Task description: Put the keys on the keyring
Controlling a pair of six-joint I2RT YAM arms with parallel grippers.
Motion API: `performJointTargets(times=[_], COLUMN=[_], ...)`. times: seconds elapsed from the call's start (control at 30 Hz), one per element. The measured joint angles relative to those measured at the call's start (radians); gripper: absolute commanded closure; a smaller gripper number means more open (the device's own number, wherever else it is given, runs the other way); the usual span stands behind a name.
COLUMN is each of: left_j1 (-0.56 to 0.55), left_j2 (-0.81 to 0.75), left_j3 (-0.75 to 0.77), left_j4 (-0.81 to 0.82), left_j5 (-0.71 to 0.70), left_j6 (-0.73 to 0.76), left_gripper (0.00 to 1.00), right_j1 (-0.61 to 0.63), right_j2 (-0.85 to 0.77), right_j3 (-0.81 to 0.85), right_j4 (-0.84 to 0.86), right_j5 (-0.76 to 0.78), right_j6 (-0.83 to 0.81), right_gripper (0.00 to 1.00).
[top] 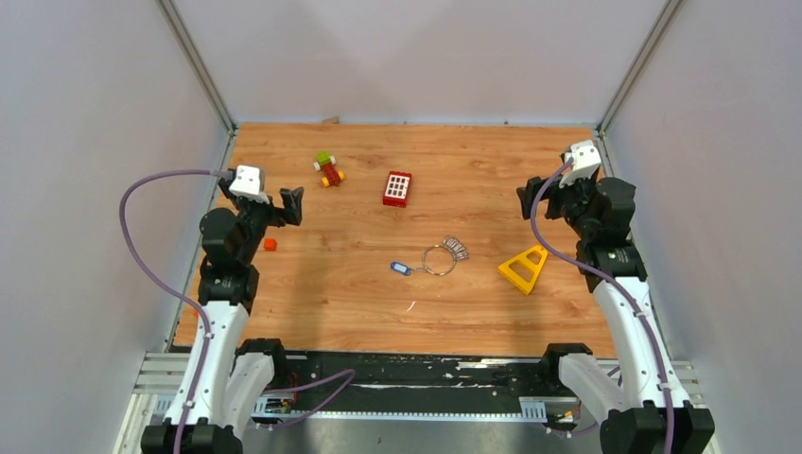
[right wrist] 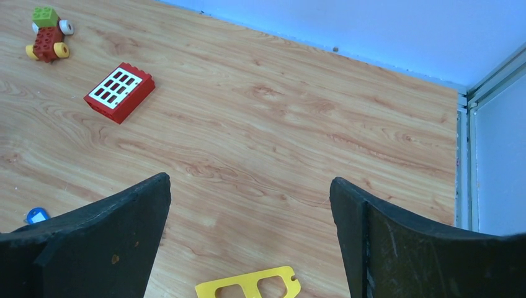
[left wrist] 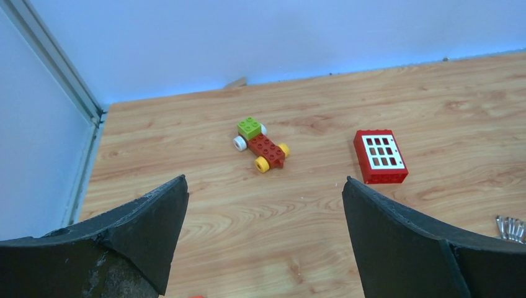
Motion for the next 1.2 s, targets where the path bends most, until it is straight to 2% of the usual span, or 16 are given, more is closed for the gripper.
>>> performJointTargets(times=[0.2, 0.4, 1.2], left_j1=[0.0, 0.0, 0.0], left_j2=[-0.099, -0.186, -0.166], left_j3=[0.016, -0.011, -0.011], left_j4=[-0.071, -0.064, -0.169], left_j5=[-0.013, -0.028, 0.016], left_j6=[0.021, 0.006, 0.029], left_gripper=[0.0, 0.0, 0.0], right_j1=[0.0, 0.0, 0.008], right_j2=[-0.026, -0.103, -0.127], right_j3=[0.0, -0.009, -0.051], right_j4=[0.003, 0.009, 0.026], right_j5=[-0.002, -0.009, -0.009], right_j6=[0.015, 0.031, 0.005], right_gripper=[0.0, 0.0, 0.0])
